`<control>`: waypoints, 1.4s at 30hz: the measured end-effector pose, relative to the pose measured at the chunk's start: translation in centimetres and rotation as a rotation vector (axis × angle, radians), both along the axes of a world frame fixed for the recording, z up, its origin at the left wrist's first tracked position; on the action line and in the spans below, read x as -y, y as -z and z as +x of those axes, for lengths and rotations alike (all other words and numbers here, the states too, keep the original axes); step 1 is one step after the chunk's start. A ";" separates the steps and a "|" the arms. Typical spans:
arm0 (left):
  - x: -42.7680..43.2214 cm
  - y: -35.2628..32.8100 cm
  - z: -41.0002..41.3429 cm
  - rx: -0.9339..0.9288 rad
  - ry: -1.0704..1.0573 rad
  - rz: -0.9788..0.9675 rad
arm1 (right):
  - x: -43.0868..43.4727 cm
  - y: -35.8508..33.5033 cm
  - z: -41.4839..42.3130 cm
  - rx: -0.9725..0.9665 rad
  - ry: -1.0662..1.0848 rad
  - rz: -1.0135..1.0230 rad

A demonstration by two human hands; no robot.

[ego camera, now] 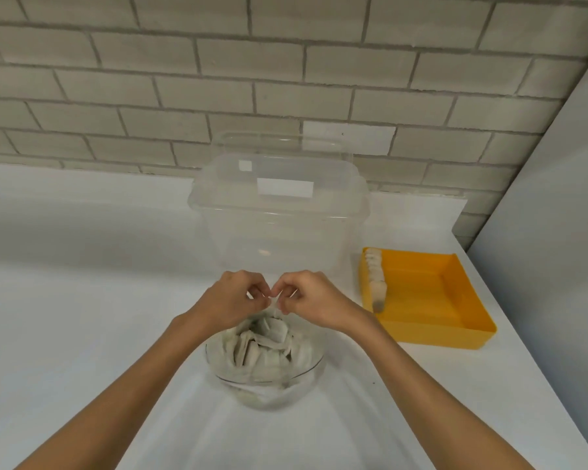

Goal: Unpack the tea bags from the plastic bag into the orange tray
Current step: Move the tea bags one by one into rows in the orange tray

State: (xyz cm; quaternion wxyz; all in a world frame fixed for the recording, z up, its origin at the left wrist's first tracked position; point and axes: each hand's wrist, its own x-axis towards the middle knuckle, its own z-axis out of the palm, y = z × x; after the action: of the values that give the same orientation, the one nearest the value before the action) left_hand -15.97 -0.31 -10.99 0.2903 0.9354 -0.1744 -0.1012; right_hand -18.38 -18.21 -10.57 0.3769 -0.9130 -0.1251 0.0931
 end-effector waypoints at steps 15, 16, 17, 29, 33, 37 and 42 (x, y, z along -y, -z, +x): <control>-2.7 3.4 -0.8 0.115 0.019 0.143 | -3.4 4.0 0.5 0.075 0.073 -0.402; -2.7 3.5 -0.8 0.110 0.020 0.133 | -3.6 4.1 0.5 0.083 0.087 -0.397; -2.7 3.5 -0.7 0.104 0.018 0.117 | -3.8 4.2 0.6 0.088 0.112 -0.371; -2.4 3.1 -0.5 0.006 -0.080 -0.395 | -2.8 -0.2 0.5 0.149 0.184 0.122; -2.1 1.8 -1.6 -0.274 -0.147 -0.867 | -2.4 -1.2 0.1 0.067 0.231 0.278; -2.0 1.8 -1.8 -0.316 -0.137 -0.902 | -2.8 -0.7 -0.1 0.059 0.237 0.287; -2.4 1.1 -1.3 -0.262 -0.110 -0.888 | -3.1 -0.4 0.1 0.108 0.244 0.236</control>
State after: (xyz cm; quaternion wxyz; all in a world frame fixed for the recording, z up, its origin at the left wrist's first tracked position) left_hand -17.29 2.12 -12.13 0.6873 0.7078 -0.1127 -0.1182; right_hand -18.26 -15.09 -10.21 0.4829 -0.8744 -0.0435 -0.0177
